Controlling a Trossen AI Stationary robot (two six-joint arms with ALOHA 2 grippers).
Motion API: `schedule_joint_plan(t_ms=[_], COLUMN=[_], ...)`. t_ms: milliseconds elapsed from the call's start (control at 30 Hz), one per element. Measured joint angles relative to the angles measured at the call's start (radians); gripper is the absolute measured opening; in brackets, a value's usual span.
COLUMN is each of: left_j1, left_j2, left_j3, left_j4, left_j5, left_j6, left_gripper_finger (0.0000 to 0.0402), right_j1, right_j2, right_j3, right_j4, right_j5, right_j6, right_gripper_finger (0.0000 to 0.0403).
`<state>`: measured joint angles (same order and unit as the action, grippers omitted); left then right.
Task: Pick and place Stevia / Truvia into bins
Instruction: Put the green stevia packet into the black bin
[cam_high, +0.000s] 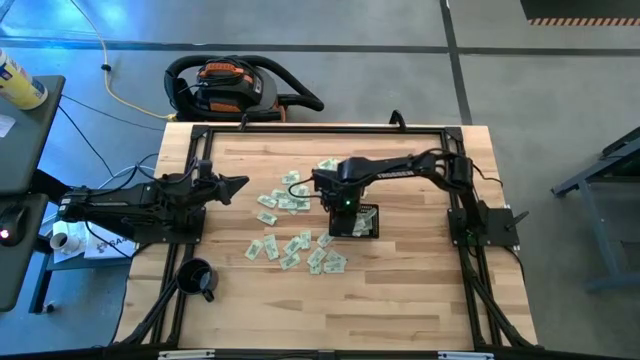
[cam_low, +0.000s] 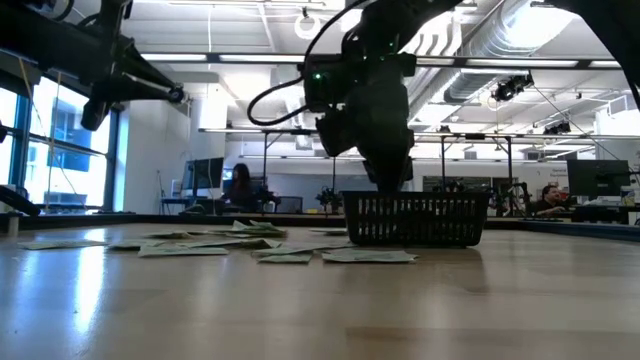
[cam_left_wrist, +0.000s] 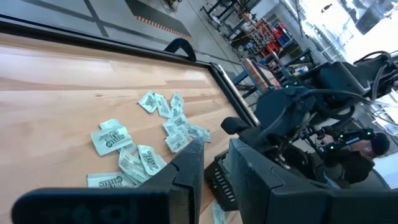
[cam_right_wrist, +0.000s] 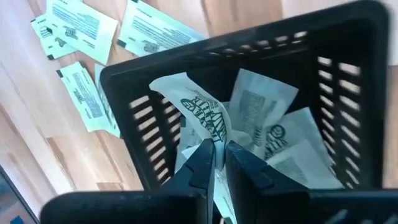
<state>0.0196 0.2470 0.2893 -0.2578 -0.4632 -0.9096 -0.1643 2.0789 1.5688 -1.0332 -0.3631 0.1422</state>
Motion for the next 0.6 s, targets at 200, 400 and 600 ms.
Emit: schedule_joint_plan(t_ms=[200, 400, 600], left_j1=[0.0, 0.0, 0.0], left_j2=[0.0, 0.0, 0.0], left_j3=[0.0, 0.0, 0.0], left_j4=[-0.007, -0.007, -0.007], left_j5=[0.0, 0.001, 0.001], left_j6=[0.0, 0.0, 0.0], left_gripper_finger=[0.0111, 0.0111, 0.0111], right_j1=[0.015, 0.013, 0.012], right_j2=[0.001, 0.0, -0.078], right_j3=[0.0, 0.005, 0.066], right_j4=[0.016, -0.023, -0.038], right_j5=[0.017, 0.013, 0.156], right_j6=[0.009, 0.039, -0.019], right_gripper_finger=[0.003, 0.0104, 0.0188])
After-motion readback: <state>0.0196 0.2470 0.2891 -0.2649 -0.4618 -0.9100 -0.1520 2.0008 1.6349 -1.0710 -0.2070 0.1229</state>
